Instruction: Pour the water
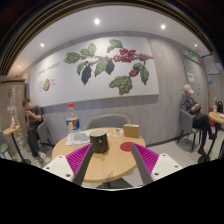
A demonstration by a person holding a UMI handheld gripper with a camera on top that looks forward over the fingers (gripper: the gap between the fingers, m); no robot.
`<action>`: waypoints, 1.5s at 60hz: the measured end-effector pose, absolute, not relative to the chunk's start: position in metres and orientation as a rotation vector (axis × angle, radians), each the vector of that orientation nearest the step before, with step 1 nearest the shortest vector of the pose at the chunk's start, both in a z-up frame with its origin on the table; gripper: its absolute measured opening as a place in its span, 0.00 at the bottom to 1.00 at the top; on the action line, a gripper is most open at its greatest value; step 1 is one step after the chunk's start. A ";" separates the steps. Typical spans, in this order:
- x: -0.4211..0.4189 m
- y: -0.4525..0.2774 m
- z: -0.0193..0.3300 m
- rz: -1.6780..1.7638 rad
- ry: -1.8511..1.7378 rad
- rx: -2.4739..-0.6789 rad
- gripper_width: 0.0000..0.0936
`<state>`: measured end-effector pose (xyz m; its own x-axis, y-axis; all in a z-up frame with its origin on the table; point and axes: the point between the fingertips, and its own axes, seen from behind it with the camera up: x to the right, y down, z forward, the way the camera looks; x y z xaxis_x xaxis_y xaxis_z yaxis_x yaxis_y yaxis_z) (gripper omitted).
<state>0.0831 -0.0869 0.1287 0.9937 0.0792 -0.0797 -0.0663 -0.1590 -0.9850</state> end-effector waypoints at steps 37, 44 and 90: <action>-0.073 0.008 0.158 0.139 -0.191 -1.632 0.87; -0.104 0.053 0.167 0.138 -0.165 -1.611 0.87; -0.139 0.128 0.154 0.390 0.136 -1.569 0.35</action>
<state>-0.1394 0.1276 0.1535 0.9319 0.1544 -0.3282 -0.3253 -0.0442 -0.9446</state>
